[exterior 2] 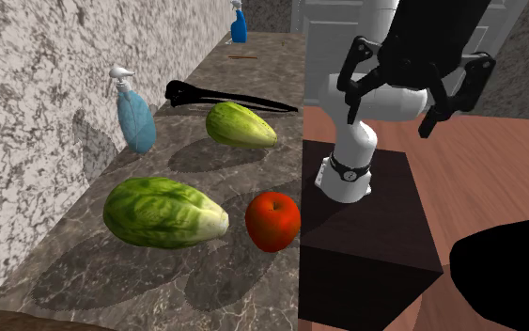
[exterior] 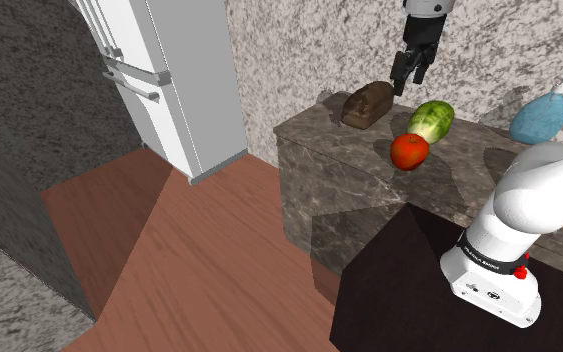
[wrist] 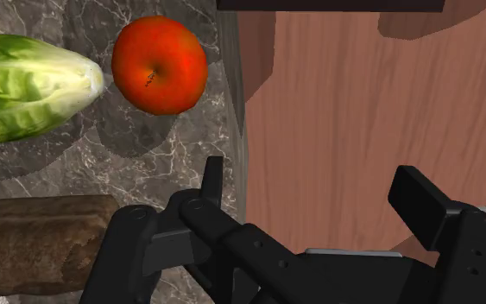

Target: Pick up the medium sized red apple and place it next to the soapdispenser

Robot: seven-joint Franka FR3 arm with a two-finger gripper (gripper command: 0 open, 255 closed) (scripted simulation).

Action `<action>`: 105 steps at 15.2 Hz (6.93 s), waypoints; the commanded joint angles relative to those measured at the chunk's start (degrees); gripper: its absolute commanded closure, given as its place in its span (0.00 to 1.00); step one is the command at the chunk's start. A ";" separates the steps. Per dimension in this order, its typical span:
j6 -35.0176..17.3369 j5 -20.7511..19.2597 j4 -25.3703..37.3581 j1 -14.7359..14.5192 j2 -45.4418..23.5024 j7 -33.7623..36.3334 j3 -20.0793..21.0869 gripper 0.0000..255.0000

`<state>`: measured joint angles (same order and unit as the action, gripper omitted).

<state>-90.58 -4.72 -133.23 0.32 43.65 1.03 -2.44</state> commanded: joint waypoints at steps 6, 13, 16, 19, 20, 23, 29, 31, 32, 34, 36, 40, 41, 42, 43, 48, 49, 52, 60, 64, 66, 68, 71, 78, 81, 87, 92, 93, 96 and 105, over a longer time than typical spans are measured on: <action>-12.74 -3.47 -13.78 4.19 8.56 2.35 -2.81 0.00; -32.22 -9.65 -30.89 12.42 16.80 5.18 -8.29 0.00; -42.13 -12.86 -37.26 17.07 17.76 6.05 -11.38 0.00; -46.91 -14.02 -39.06 18.31 15.69 6.31 -12.43 0.00; -48.23 -14.27 -39.35 18.41 14.65 6.39 -12.62 0.00; -52.29 -15.06 -40.07 18.68 11.30 6.66 -13.19 0.00; -54.50 -15.46 -40.37 18.83 9.40 6.82 -13.46 0.00; -54.50 -15.46 -40.37 18.83 9.40 6.82 -13.46 0.00; -54.50 -15.46 -40.37 18.83 9.40 6.82 -13.46 0.00; -54.50 -15.46 -40.37 18.83 9.39 6.82 -13.46 1.00; -54.50 -15.46 -40.37 18.83 9.39 6.82 -13.45 1.00; -54.50 -15.46 -40.37 18.83 9.39 6.82 -13.45 1.00; -54.50 -15.46 -40.37 18.82 9.39 6.82 -13.45 1.00; -54.50 -15.46 -40.37 18.83 9.40 6.82 -13.46 1.00; -53.36 -15.19 -39.83 18.62 10.00 6.75 -13.32 1.00; -48.09 -13.90 -36.91 17.67 12.41 6.45 -12.60 1.00; -47.10 -13.65 -36.29 17.49 12.79 6.40 -12.44 1.00; -44.26 -12.95 -34.35 16.99 13.72 6.25 -11.98 1.00; -37.43 -11.27 -28.75 15.81 15.02 5.88 -10.77 1.00; -34.32 -10.53 -25.75 15.31 15.15 5.70 -10.21 1.00; -32.83 -10.19 -24.21 15.08 15.11 5.61 -9.93 1.00; -31.37 -9.86 -22.63 14.86 15.00 5.52 -9.67 1.00; -29.24 -9.39 -20.21 14.55 14.72 5.38 -9.30 1.00; -24.49 -8.40 -14.34 13.91 13.62 5.04 -8.51 1.00; -22.53 -8.02 -11.72 13.67 12.97 4.89 -8.20 1.00; -18.68 -7.33 -6.30 13.24 11.41 4.58 -7.66 1.00; -15.53 -6.81 -1.58 12.92 9.85 4.30 -7.26 1.00; -14.90 -6.71 -0.61 12.86 9.52 4.24 -7.19 1.00; -13.02 -6.43 2.33 12.69 8.45 4.06 -6.99 1.00; -7.35 -5.67 11.66 12.23 4.82 3.49 -6.49 1.00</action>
<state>-98.68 -10.46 -122.82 12.59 48.95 4.65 -8.94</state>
